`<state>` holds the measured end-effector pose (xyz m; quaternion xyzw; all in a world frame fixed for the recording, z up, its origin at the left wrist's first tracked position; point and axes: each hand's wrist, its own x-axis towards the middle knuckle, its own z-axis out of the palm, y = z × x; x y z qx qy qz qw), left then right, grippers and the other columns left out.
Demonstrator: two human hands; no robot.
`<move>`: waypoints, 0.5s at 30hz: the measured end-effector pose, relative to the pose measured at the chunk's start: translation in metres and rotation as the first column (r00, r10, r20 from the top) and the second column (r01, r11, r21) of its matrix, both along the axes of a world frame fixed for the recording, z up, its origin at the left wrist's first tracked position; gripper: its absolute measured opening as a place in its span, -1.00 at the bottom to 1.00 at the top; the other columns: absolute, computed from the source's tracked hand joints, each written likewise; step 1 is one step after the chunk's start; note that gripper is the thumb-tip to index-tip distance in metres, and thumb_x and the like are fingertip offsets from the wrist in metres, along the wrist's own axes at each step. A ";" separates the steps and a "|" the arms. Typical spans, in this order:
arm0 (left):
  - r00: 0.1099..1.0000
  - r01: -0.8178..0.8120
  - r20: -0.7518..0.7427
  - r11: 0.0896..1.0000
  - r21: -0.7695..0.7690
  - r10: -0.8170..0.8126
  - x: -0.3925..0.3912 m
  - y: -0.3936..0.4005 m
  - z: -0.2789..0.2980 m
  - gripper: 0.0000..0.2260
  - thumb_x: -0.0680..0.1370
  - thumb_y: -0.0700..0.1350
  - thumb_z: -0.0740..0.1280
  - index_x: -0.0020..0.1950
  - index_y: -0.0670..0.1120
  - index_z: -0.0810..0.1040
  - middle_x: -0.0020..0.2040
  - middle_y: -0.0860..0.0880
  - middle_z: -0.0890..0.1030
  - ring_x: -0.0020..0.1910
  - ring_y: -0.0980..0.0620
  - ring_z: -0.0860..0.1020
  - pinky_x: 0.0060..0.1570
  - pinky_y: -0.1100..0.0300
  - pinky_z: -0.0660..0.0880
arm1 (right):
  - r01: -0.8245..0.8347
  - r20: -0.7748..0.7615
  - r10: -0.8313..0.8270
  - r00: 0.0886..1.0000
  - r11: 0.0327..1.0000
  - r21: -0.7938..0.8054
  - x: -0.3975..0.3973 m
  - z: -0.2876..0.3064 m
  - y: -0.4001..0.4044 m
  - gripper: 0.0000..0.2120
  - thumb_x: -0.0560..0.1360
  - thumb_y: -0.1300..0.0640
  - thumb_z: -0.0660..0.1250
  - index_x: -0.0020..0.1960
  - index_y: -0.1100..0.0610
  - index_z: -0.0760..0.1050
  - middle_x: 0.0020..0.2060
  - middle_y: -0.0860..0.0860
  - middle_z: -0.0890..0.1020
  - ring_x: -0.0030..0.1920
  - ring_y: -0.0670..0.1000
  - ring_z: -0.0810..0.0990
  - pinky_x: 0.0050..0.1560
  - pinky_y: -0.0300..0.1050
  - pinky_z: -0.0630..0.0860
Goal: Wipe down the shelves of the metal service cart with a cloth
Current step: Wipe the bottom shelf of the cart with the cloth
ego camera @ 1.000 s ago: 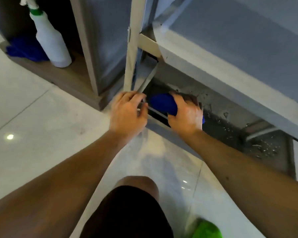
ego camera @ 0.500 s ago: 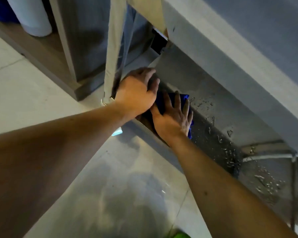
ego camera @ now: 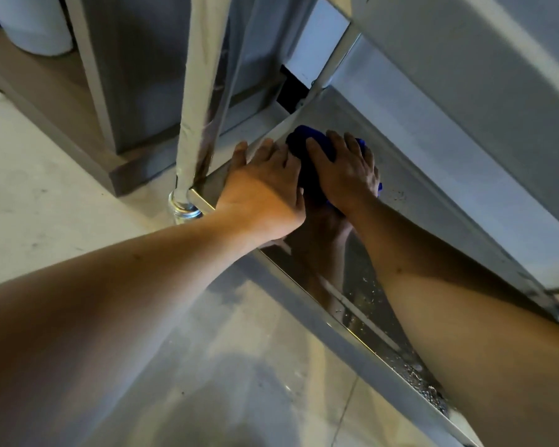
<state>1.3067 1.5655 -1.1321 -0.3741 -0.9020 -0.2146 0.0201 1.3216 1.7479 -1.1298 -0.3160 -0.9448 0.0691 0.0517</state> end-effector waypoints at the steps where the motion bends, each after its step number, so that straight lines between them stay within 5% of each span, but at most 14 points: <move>1: 1.000 0.005 -0.020 1.000 -0.022 -0.005 0.001 0.000 0.001 -0.49 0.55 0.09 0.10 0.46 -0.07 0.31 0.49 -0.10 0.37 0.51 -0.14 0.21 0.45 -0.26 0.08 | -0.010 -0.006 0.010 1.000 1.000 0.007 -0.002 0.000 0.003 -0.19 0.41 -0.56 -0.18 0.55 -0.23 0.18 0.60 -0.06 0.17 0.58 0.14 0.03 0.50 0.27 0.04; 15: 0.997 -0.020 -0.077 0.999 -0.030 0.018 -0.002 0.004 -0.004 -0.49 0.48 0.13 0.06 0.36 -0.04 0.42 0.42 -0.11 0.44 0.48 -0.14 0.26 0.41 -0.27 0.15 | 0.090 -0.074 -0.089 0.993 0.996 0.019 -0.060 0.003 0.042 -0.29 0.49 -0.47 -0.12 0.40 -0.11 0.42 0.36 0.04 0.49 0.39 0.20 0.35 0.34 0.27 0.31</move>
